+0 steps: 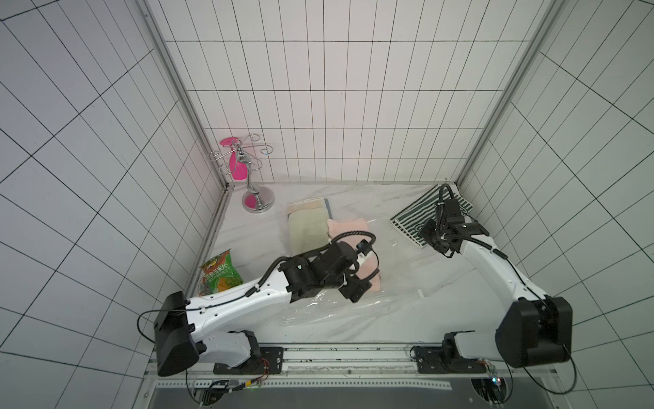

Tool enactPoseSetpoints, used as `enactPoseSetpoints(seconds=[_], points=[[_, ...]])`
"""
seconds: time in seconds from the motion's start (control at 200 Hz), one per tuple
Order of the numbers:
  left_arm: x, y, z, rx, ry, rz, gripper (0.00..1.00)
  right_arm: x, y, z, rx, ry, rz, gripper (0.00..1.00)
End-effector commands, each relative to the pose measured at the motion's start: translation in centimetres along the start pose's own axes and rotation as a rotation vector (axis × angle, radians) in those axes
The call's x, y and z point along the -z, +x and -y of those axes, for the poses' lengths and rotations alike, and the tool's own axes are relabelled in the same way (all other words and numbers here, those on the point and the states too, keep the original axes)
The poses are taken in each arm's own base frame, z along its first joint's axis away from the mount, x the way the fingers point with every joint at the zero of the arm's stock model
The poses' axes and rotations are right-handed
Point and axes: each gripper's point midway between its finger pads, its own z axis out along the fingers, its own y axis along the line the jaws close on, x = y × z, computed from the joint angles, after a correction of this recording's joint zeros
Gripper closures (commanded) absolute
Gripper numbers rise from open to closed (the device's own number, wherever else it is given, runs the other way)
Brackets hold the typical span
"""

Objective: Place the folded towel into the vacuum bag
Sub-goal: Adjust the towel at the center of the board.

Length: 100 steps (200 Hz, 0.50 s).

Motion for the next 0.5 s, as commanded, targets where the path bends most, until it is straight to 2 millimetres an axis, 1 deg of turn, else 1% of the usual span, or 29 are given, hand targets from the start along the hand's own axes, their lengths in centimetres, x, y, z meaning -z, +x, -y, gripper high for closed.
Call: enactPoseSetpoints(seconds=[0.0,0.02,0.06,0.115,0.195,0.24,0.285,0.34,0.415,0.495], points=[[-1.4,3.2,-0.4,-0.133,-0.109,-0.070,0.12,0.8,4.9,3.0,0.046,0.066,-0.105,0.46],[-1.7,3.4,-0.2,-0.130,-0.107,-0.079,0.12,0.8,5.1,3.2,0.028,0.053,-0.106,0.46],[-2.0,3.3,0.2,-0.115,-0.100,-0.091,0.13,0.5,4.9,3.4,-0.004,0.032,-0.096,0.46],[-2.3,2.3,0.3,-0.060,-0.112,-0.084,0.12,-0.2,3.9,3.3,-0.027,0.027,-0.085,0.44],[-2.6,0.5,0.5,-0.019,-0.118,-0.060,0.12,-2.2,2.3,3.1,-0.015,0.074,-0.101,0.42],[-2.5,-0.5,0.3,0.009,-0.130,-0.037,0.12,-3.5,1.3,2.9,-0.012,0.095,-0.116,0.41],[-2.3,-1.6,0.0,0.034,-0.127,-0.019,0.12,-4.8,0.1,3.1,-0.005,0.141,-0.102,0.38],[-2.0,-2.5,-0.9,0.084,-0.116,-0.003,0.13,-6.3,-1.3,3.7,-0.007,0.200,-0.080,0.33],[-1.6,-3.6,-2.9,0.187,-0.094,0.020,0.13,-8.5,-2.7,4.2,-0.026,0.247,-0.088,0.32],[-1.0,-4.4,-5.4,0.292,-0.068,0.054,0.15,-10.6,-3.2,4.5,-0.037,0.283,-0.112,0.32]])
